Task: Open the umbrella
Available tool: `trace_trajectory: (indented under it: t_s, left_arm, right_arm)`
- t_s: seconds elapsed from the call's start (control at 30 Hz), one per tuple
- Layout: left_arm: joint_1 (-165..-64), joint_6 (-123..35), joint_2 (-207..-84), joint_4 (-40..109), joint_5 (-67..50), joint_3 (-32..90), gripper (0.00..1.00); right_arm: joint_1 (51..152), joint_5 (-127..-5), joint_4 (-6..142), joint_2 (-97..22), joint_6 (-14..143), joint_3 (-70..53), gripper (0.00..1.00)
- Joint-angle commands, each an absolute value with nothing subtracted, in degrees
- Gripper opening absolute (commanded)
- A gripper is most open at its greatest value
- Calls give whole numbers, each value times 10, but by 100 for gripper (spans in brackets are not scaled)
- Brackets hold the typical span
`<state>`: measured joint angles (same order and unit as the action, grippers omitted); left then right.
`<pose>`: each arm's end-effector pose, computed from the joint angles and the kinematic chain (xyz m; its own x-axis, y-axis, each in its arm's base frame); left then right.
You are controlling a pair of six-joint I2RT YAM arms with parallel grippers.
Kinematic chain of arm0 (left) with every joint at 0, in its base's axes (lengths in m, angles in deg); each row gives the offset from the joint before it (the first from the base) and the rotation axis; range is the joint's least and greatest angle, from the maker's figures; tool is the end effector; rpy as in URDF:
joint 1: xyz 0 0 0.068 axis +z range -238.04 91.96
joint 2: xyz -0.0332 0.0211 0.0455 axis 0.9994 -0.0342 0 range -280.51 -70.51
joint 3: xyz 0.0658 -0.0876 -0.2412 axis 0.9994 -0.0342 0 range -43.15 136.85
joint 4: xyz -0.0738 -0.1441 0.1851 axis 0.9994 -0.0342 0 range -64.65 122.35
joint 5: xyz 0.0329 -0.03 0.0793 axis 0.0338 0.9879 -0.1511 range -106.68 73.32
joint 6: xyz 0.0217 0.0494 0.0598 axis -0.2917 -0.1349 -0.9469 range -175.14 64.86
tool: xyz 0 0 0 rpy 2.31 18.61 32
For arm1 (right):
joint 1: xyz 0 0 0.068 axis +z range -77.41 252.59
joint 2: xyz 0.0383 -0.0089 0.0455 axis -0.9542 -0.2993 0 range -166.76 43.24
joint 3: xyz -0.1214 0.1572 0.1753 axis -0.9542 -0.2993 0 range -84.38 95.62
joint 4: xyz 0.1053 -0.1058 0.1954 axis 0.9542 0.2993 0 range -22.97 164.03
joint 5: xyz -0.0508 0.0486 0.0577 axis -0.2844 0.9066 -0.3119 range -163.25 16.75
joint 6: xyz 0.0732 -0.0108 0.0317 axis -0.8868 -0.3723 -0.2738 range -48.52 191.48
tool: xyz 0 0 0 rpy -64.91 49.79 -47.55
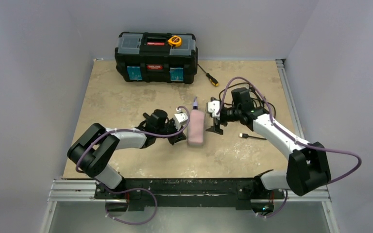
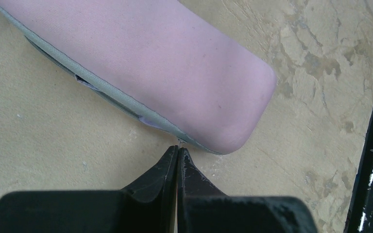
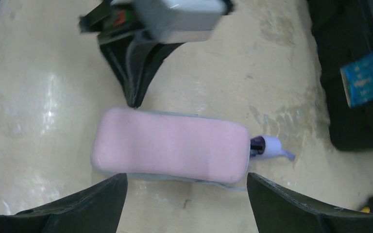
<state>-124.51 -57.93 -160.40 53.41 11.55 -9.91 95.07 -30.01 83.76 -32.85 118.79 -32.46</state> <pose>0.2258 -0.2078 0.1328 -0.4270 0.3689 -0.8256 0.8548 0.4625 -0.2354 0.2457 0.1532 0.2415 0.1462 -0.5190 -0.8422 -0.9580 0.1380 -0.2514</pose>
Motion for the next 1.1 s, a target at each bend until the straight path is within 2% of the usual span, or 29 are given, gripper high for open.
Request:
trace_trajectory:
  t_s: [0.0, 0.07, 0.2, 0.27, 0.57, 0.6, 0.77, 0.87, 0.93, 1.07]
  left_arm:
    - [-1230, -601, -1619, 529, 166, -68, 0]
    - [-1223, -606, -1626, 522, 171, -58, 0]
    - [-1218, -613, -1637, 515, 180, -44, 0]
    - [-1213, -614, -1641, 509, 181, -34, 0]
    - [-1199, -622, -1645, 492, 188, -19, 0]
    - [-1199, -622, -1643, 486, 187, -17, 0]
    - [-1198, -614, -1621, 452, 187, -22, 0]
    - [-1198, -599, -1600, 439, 188, -40, 0]
    - [-1198, -589, -1586, 434, 193, -57, 0]
    - [-1200, -556, -1565, 434, 193, -81, 0]
  right_arm:
    - [951, -206, 929, -374, 1633, -327, 92]
    - [951, -186, 1000, -430, 1796, -288, 92]
    - [951, -168, 1156, -528, 2021, -190, 93]
    - [952, -175, 1189, -562, 2106, -165, 94]
    - [951, -215, 1175, -656, 2136, -103, 93]
    - [951, -223, 1164, -662, 2122, -103, 91]
    - [942, -247, 1134, -669, 2062, -111, 62]
    - [934, -255, 1086, -653, 2007, -141, 49]
    - [930, -265, 1070, -650, 1976, -145, 43]
    - [926, -274, 1033, -639, 1919, -162, 40]
